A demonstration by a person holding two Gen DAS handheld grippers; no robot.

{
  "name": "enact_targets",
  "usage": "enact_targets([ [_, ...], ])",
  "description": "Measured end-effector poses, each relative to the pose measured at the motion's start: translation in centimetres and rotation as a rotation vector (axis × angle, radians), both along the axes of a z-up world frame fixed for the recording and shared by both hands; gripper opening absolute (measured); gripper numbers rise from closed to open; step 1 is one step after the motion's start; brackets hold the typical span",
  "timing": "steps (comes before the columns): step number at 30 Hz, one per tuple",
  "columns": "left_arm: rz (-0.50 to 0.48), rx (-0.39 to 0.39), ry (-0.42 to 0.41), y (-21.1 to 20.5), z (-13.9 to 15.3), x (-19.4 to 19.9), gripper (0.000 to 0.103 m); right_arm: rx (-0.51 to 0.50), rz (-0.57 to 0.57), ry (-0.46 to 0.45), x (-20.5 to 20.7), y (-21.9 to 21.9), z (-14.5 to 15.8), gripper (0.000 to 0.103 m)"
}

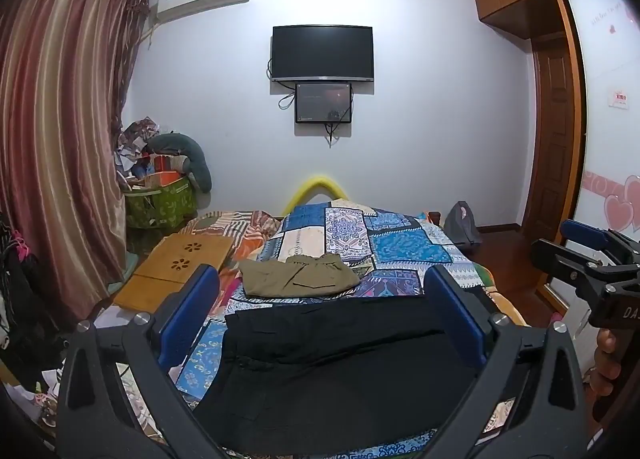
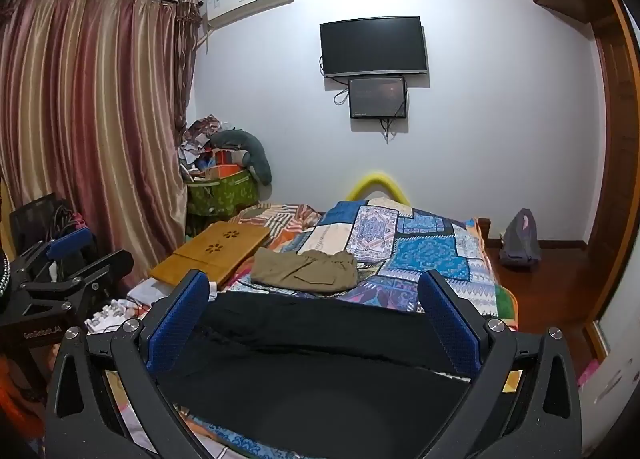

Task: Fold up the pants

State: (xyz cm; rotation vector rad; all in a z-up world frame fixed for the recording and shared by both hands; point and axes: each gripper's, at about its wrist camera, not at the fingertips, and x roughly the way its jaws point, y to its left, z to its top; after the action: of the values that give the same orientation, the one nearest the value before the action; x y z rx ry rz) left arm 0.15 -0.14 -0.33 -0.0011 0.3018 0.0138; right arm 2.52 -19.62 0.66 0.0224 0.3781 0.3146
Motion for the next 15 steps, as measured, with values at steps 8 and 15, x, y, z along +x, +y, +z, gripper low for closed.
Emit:
enact_targets([
  [8, 0.001, -0.021, 0.009, 0.45, 0.10, 0.35, 0.103, 0.004, 0.000, 0.008, 0.15, 0.05, -0.17, 0.103],
  [15, 0.004, -0.018, 0.006, 0.50, 0.10, 0.48, 0.103, 0.004, 0.000, 0.008, 0.25, -0.02, -0.08, 0.103],
])
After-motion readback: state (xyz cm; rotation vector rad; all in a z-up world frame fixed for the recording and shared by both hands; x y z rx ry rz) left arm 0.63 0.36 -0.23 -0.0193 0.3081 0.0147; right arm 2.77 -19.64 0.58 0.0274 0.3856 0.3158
